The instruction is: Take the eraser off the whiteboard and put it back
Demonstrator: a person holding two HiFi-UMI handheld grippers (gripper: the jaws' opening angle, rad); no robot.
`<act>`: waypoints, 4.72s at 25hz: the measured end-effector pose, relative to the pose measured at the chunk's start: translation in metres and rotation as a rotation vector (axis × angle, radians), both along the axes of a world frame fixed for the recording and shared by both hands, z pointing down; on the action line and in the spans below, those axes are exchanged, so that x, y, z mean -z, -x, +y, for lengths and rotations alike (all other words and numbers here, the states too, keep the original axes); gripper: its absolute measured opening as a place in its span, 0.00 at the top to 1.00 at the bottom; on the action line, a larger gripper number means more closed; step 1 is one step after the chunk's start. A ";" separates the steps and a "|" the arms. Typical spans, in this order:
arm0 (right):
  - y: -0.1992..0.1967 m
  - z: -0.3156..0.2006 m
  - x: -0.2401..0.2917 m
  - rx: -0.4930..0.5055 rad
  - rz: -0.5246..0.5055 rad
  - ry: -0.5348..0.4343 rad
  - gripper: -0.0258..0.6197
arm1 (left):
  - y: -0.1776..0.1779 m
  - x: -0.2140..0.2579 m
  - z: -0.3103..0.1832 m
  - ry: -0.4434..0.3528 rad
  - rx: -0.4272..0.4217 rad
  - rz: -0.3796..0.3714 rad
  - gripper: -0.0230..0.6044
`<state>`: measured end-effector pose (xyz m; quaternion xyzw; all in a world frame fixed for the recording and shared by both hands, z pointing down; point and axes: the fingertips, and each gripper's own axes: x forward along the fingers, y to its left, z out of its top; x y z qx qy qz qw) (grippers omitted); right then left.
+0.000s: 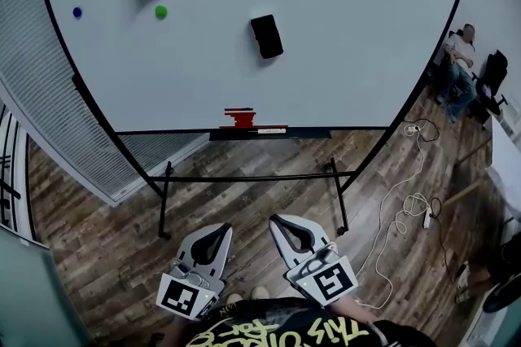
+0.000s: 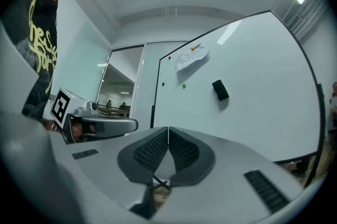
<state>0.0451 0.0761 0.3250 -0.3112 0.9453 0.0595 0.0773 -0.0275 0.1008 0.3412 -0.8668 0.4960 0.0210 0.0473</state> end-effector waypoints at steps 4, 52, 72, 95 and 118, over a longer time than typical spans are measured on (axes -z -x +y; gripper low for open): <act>-0.001 -0.001 0.001 0.003 -0.006 -0.003 0.94 | -0.001 0.001 0.000 -0.003 -0.011 -0.005 0.95; 0.036 -0.137 0.010 -0.063 -0.001 -0.008 0.94 | 0.047 0.004 -0.136 0.001 -0.029 0.011 0.95; 0.077 -0.225 0.014 -0.144 -0.014 0.014 0.94 | 0.092 0.013 -0.229 0.028 -0.099 0.022 0.95; 0.085 -0.268 0.018 -0.174 -0.012 0.032 0.94 | 0.094 0.016 -0.275 0.050 -0.140 0.040 0.95; 0.050 -0.273 0.055 -0.250 0.002 -0.014 0.94 | 0.075 0.017 -0.261 0.050 -0.109 0.051 0.95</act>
